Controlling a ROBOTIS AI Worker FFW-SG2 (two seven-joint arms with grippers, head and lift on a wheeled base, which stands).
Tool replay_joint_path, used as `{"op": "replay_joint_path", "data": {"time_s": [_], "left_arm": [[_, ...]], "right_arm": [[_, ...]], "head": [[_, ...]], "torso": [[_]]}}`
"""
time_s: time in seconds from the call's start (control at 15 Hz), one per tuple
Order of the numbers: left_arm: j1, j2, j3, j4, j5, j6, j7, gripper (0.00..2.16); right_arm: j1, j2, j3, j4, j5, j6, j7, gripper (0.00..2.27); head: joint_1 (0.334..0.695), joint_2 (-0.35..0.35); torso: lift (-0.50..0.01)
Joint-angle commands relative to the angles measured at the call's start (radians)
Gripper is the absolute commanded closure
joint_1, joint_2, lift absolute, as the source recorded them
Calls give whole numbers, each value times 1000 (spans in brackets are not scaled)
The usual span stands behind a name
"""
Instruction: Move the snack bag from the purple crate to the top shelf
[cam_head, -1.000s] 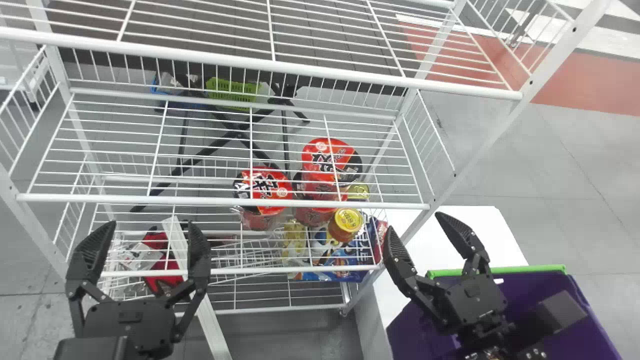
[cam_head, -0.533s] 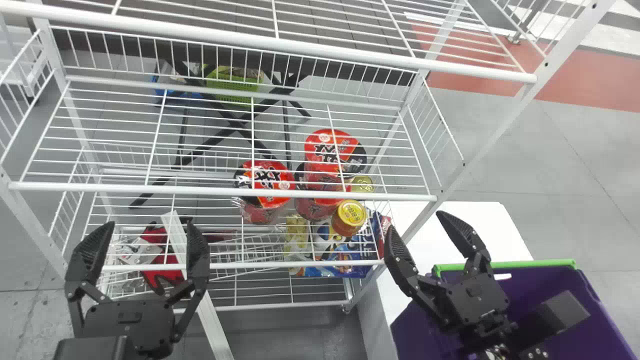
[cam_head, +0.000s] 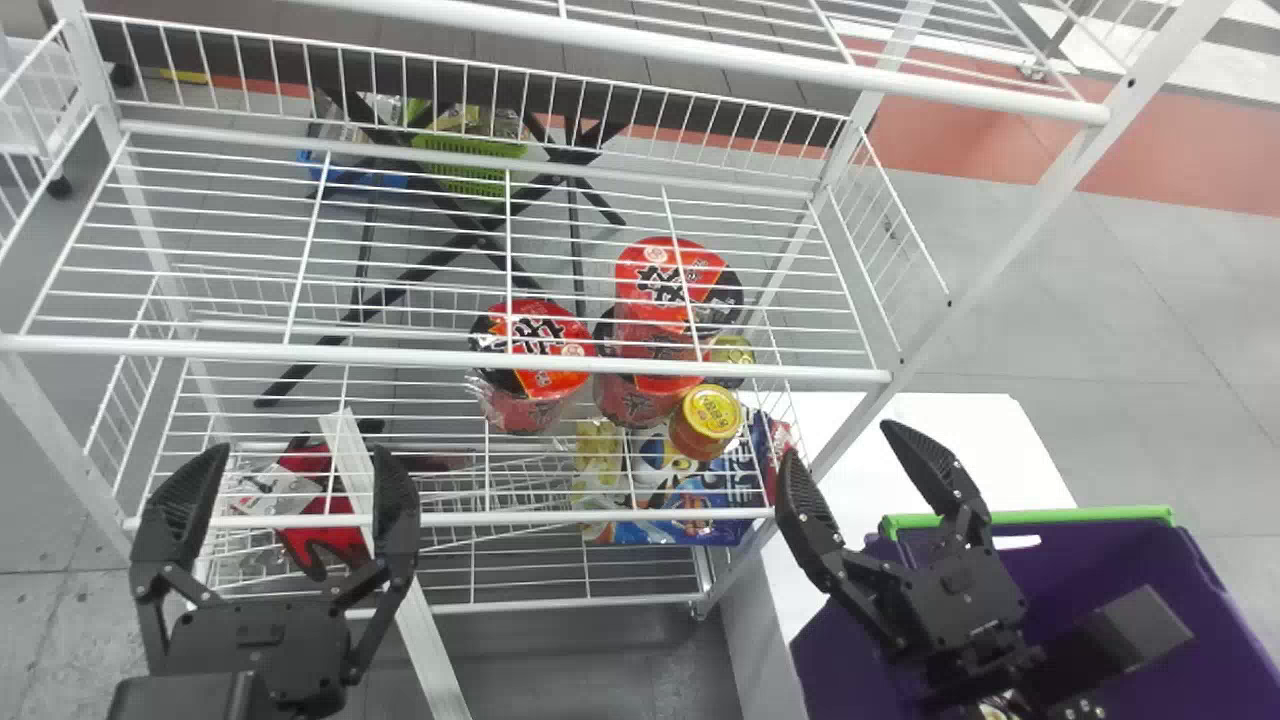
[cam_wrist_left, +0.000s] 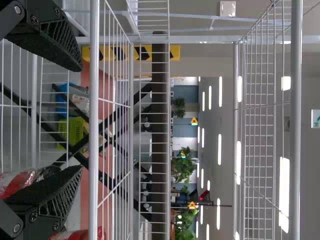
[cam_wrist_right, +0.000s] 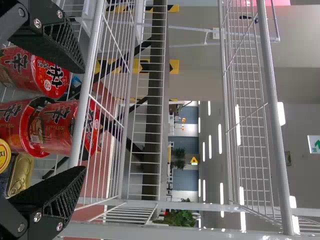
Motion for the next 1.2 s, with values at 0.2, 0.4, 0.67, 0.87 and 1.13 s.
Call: {"op": "replay_joint_path", "data": {"time_s": [0.2,0.4,0.67,0.87,1.13], "left_arm": [[2,1,-1,0,-1,0,5,130],[2,3,-3,-2,-1,0,5,130],[2,3,-4,-2,-2,0,5,130],[3,5,-4,-3,-2,0,6,130],[3,5,-4,-5,-2,0,5,130]], "right_arm": [[6,0,-5,-5,-9,-15,0,137],[9,0,-5,-6,-9,-15,0,137],[11,0,-4,-6,-9,-12,0,137],[11,1,-7,0,-24,-58,3,137],[11,-2,-25,-34,-17,92,38,137]], "head": [[695,-289],[695,-291],[695,-293],[695,-293],[695,-288]], "torso": [[-409],[-421],[-437],[-448],[-448]]}}
